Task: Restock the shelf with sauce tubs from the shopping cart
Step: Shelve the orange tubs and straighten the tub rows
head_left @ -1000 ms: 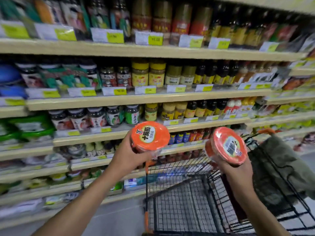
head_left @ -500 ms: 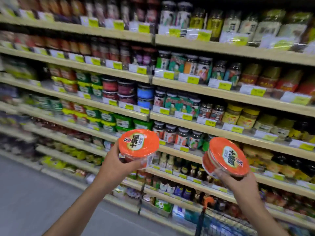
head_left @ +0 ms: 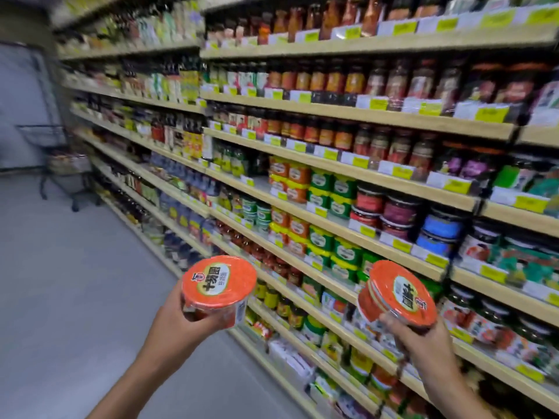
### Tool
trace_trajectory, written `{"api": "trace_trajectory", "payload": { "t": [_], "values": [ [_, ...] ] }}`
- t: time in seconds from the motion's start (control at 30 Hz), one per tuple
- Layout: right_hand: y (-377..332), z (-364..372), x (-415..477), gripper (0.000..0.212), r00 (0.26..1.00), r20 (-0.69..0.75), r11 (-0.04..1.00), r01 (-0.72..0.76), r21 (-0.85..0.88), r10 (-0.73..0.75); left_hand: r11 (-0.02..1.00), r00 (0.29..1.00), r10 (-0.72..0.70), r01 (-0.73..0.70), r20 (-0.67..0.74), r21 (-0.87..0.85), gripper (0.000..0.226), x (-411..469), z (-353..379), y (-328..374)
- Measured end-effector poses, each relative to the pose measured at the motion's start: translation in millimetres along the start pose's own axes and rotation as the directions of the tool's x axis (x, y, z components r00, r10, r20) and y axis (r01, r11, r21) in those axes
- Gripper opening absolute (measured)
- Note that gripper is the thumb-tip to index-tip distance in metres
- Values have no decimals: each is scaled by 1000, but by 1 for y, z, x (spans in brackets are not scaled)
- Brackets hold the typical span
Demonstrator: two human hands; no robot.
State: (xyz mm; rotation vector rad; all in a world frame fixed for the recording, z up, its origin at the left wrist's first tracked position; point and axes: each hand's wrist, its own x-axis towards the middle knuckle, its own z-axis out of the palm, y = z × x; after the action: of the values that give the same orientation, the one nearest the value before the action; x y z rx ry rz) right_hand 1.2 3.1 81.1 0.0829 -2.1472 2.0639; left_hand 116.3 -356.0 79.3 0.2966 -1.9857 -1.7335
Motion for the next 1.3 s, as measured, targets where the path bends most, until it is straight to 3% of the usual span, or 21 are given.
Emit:
{"api": "trace_trajectory", "payload": {
  "t": [0.1, 0.23, 0.47, 0.7, 0.9, 1.1, 1.23, 1.3],
  "values": [
    [0, 70, 13, 72, 1000, 18, 999, -1, 45, 0, 1000, 1000, -2, 2, -21, -6, 107, 30, -57, -13],
    [1, 145, 30, 103, 998, 61, 999, 9, 38, -11, 1000, 998, 6, -5, -55, 20, 105, 66, -113, -25],
    [-2, 239, 68, 68, 989, 149, 999, 4, 38, -10, 999, 994, -2, 6, -105, 39, 105, 134, -164, -43],
    [14, 312, 136, 64, 984, 177, 999, -13, 41, 5, 999, 998, -16, 18, -66, 28, 93, 228, -170, -64],
    [27, 370, 225, 88, 983, 180, 999, -40, 34, 33, 1000, 1000, -4, 4, -10, 23, 94, 342, -158, -82],
    [36, 419, 320, 89, 986, 161, 999, -43, 20, 39, 1000, 1000, 28, -28, 11, -11, 96, 456, -134, -98],
    [41, 443, 364, 110, 988, 141, 998, -60, 17, 57, 999, 999, 28, -27, 36, -26, 97, 512, -120, -110],
    [39, 453, 382, 105, 989, 130, 997, -70, 16, 67, 999, 998, 30, -28, 60, -32, 95, 538, -113, -116]
  ]
}}
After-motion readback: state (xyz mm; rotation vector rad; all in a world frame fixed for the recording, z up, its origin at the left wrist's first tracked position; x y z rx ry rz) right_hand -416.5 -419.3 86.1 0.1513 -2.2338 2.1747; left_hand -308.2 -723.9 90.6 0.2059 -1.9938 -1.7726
